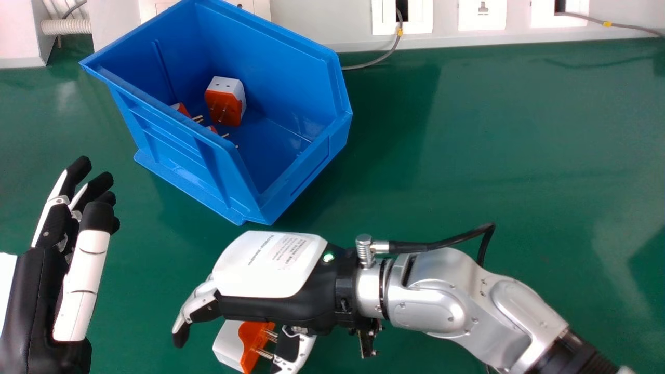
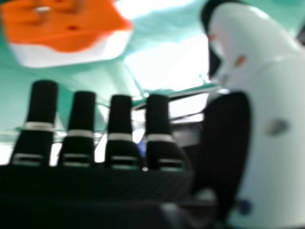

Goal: Pick all objects and put in blue box

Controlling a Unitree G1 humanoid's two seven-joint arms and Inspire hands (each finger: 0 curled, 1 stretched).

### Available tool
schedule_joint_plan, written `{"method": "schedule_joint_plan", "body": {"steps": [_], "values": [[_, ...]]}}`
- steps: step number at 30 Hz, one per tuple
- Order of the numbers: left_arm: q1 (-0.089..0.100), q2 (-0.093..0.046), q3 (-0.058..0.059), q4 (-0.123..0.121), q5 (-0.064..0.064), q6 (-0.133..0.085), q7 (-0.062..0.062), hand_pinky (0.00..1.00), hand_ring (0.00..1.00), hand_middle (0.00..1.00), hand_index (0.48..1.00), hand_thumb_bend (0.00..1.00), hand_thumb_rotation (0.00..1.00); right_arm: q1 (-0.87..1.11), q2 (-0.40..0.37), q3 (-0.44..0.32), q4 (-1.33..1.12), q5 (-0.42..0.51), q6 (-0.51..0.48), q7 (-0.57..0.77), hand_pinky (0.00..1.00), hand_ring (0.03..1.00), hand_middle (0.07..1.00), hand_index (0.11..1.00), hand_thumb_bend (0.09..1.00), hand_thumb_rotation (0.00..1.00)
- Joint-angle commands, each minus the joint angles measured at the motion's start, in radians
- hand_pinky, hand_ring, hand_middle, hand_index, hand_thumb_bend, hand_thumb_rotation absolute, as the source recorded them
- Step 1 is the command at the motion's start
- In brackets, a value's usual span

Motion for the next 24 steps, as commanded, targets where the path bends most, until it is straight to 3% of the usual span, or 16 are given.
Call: {"method": "schedule_joint_plan", "body": {"steps": [1,7,16,24], "values": [[0.0,0.011,0.012,-0.028,-0.002,-0.005,0.0,0.85,0.89,0.9,0.919,0.76,0.88,-0.034,0.005,0.005,0.014,-0.026,-0.033,-0.044,0.62,0.765,0.782,0.726,0.479,0.0],[-0.009,0.018,0.018,-0.019,-0.015,-0.007,-0.01,0.85,0.89,0.9,0.914,0.76,0.88,-0.061,0.005,0.007,0.066,-0.081,-0.033,-0.084,0.6,0.749,0.769,0.715,0.516,0.0],[0.002,0.015,0.023,-0.036,-0.026,-0.004,-0.021,0.84,0.88,0.9,0.91,0.76,0.88,-0.083,0.014,0.018,0.121,-0.136,-0.021,-0.133,0.6,0.747,0.777,0.723,0.456,0.0],[0.005,0.015,0.023,-0.053,-0.028,0.008,-0.023,0.84,0.88,0.89,0.91,0.77,0.88,-0.095,0.013,0.033,0.128,-0.185,-0.014,-0.156,0.6,0.747,0.778,0.723,0.505,0.01]]}}
